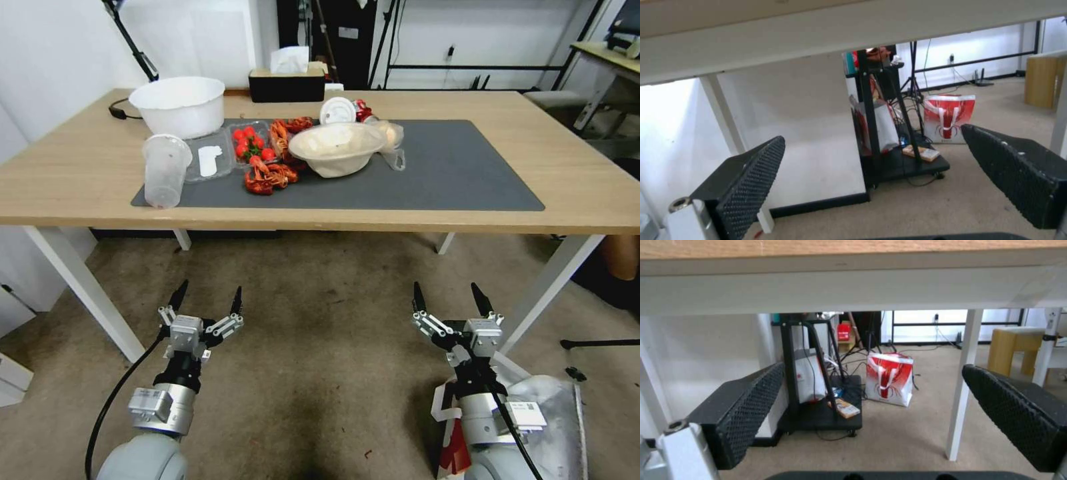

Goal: Pick up the food delivery bag from the floor and place it on the table.

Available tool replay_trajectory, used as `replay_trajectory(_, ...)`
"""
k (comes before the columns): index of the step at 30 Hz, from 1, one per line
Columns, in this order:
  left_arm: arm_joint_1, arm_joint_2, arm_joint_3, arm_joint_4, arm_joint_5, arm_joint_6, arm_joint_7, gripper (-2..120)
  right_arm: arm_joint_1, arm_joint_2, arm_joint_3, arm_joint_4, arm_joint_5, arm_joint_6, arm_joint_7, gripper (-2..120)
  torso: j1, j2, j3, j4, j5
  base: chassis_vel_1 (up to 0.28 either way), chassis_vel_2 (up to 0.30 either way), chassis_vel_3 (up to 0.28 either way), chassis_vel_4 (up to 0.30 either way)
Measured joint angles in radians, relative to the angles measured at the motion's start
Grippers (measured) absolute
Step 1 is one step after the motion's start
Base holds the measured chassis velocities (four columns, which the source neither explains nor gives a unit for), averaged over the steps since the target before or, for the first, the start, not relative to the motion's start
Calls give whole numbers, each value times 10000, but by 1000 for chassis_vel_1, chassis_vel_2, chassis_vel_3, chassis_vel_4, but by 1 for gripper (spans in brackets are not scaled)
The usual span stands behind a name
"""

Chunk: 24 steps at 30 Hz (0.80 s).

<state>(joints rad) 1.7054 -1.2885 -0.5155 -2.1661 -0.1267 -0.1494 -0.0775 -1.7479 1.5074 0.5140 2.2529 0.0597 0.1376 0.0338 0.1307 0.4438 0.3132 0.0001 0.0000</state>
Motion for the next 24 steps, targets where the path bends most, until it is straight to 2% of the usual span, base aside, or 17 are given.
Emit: replay_trajectory(24,27,-49,-29,2,-5,-4,78,100,117,-88,64,110,98,-103,-86,100,-327,-950,-620,0,-1,0,0,0,0)
